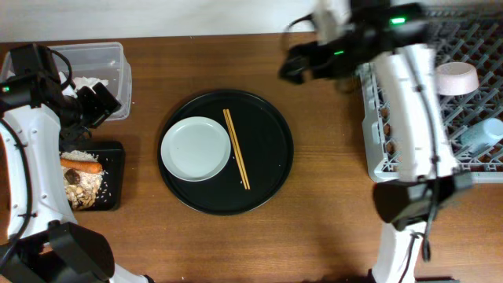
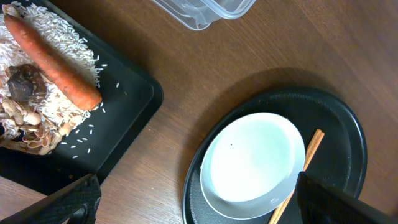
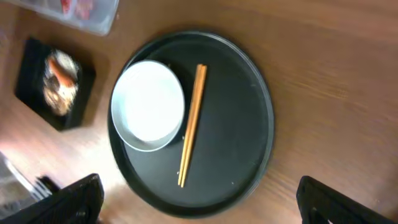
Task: Sort waste into correct bins and load items into the dishwasher rack
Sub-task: 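Move the right gripper left to the white plate's edge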
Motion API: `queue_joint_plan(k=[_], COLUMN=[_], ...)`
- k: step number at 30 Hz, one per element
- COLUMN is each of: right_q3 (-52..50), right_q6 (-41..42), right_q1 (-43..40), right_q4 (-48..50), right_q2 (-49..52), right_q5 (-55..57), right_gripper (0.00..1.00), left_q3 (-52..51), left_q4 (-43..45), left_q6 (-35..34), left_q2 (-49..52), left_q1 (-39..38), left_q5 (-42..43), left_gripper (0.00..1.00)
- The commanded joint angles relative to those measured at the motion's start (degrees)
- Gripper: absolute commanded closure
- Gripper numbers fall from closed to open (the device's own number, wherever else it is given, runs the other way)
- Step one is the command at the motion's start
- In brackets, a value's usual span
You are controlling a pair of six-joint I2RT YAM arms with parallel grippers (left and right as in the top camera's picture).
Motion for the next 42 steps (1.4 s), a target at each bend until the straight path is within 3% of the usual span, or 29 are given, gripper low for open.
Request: queue_joint_plan(k=[1,4,10,17,24,26,28,30,42], right_q3=[-0.3,-0.3,-0.3,-0.3,-2.4,-4.2,-5.4,-6.9,-13.1], right_q6=[0.2,7.0,16.3,17.6,21.0,21.0,21.0,21.0,22.5], right_q1=[6.1,10.9,16.6,18.2,18.5,19.3,20.2,21.1,21.9], right_q4=[1.9,2.8,2.8,2.8,3.9,5.2,6.5,8.0,13.6], right_q2=[2.4,6.2,15.4,21.8,24.4,24.4,24.4,24.4,24.4], right_q5=[6.8,13.7,19.5,19.3,19.1,19.1,19.1,19.1,19.3], right_gripper=[0.01,0.02,0.31,0.58,0.76,0.75,0.6,0.57,0.57], left_q3=[0.2,0.2,0.2,0.2,0.2,0.2,0.2,0.2,0.2], left_q4=[0.0,0.0,0.0,0.0,0.0,0.0,0.0,0.0,0.0], left_q6=[-0.7,-0.7,-0.7,-0.7,-0.7,-0.7,-0.7,-0.7,-0.7], left_q2=[-1.5,-1.5,-1.5,-1.5,-1.5,-1.5,-1.5,-1.5,-1.5], left_q1=[0.0,0.0,0.0,0.0,0.0,0.0,0.0,0.0,0.0], left_q5=[-0.2,-0.2,-0.2,-0.2,-0.2,-0.2,-0.2,-0.2,-0.2], left_gripper=[0.01,0.01,0.01,0.01,0.01,0.01,0.01,0.01,0.01])
